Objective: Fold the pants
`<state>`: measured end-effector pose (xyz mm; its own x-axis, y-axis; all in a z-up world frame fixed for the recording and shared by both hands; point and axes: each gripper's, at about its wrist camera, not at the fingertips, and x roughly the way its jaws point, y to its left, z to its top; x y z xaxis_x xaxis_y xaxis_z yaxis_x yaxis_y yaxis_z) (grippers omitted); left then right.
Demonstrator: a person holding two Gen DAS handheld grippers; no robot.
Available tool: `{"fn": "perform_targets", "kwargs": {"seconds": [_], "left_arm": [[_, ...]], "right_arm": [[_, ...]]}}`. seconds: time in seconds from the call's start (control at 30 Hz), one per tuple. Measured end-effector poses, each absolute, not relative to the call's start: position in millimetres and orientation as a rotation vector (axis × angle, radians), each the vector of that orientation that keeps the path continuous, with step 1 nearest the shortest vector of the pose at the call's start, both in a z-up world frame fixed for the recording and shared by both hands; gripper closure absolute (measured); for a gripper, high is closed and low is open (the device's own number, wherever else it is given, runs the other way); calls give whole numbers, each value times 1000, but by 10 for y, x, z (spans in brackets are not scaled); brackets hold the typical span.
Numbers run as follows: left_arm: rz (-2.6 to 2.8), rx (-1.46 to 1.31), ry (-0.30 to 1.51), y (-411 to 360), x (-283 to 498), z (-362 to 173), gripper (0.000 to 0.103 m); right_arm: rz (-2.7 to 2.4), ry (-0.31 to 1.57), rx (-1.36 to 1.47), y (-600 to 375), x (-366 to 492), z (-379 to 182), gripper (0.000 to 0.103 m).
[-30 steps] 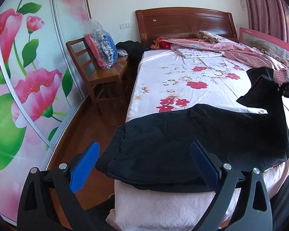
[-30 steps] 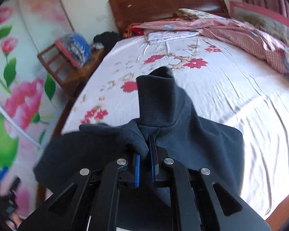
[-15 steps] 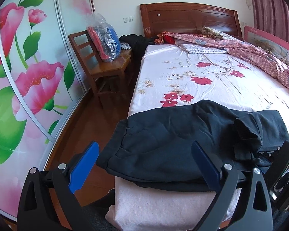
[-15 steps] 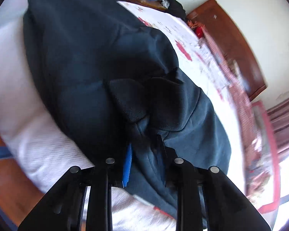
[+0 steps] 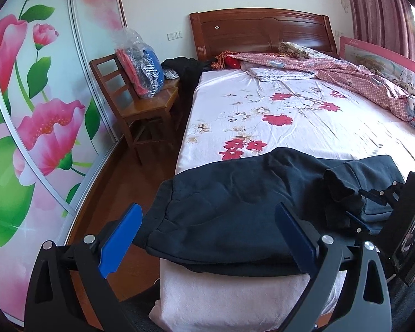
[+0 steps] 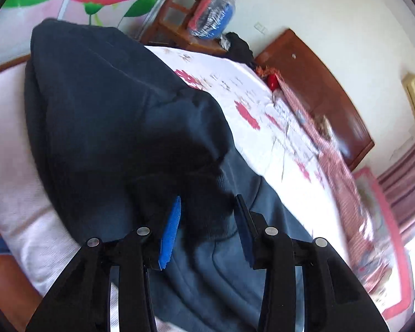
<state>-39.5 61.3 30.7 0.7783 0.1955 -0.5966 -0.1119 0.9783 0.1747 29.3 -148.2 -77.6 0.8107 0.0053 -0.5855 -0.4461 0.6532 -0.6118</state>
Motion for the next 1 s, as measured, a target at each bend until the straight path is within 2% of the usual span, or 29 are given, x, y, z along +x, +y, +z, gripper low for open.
{"fn": "perform_targets", "kwargs": {"seconds": [0.03,0.07,0.27,0.4,0.47,0.5,0.57,0.63,0.7,0.77,0.87,0.9,0.93,1.0], "left_arm": [[171,129,661,639,-396,301,6],[179,127,666,671,-394,291,6],[228,112,686,868,-397,252,6],[249,107,703,936,-376,211,6],[248,104,714,930,-368,189,6],[248,104,718,920,-365,188,6],[245,113,710,908,-386,205,6],[252,126,697,920,-411,232,6],[269,131,686,970,-434,248,6],[298,116,690,1089,-443,210,5],[373,76,755,1350,-438,82,5],[388,56,778,1438,-443,36,5],[399,44,802,1522,-448,-13,5],[433,75,829,1605,-447,-103,5]], "right_arm": [[277,614,-820,-1474,337,-800,90],[271,638,-817,-1463,358,-788,97],[251,578,-749,-1381,383,-453,97],[280,641,-745,-1257,457,-779,97],[228,732,-874,-1209,505,-1162,94],[214,672,-886,-1131,356,-1123,93],[228,708,-848,-1174,296,-989,87],[265,734,-706,-1317,277,-676,71],[258,707,-563,-1508,300,-329,70],[237,704,-479,-1664,333,-215,70],[241,870,-532,-1693,548,-645,70],[254,852,-560,-1696,563,-722,69],[238,797,-572,-1695,510,-662,59],[208,794,-540,-1715,490,-471,55]]}}
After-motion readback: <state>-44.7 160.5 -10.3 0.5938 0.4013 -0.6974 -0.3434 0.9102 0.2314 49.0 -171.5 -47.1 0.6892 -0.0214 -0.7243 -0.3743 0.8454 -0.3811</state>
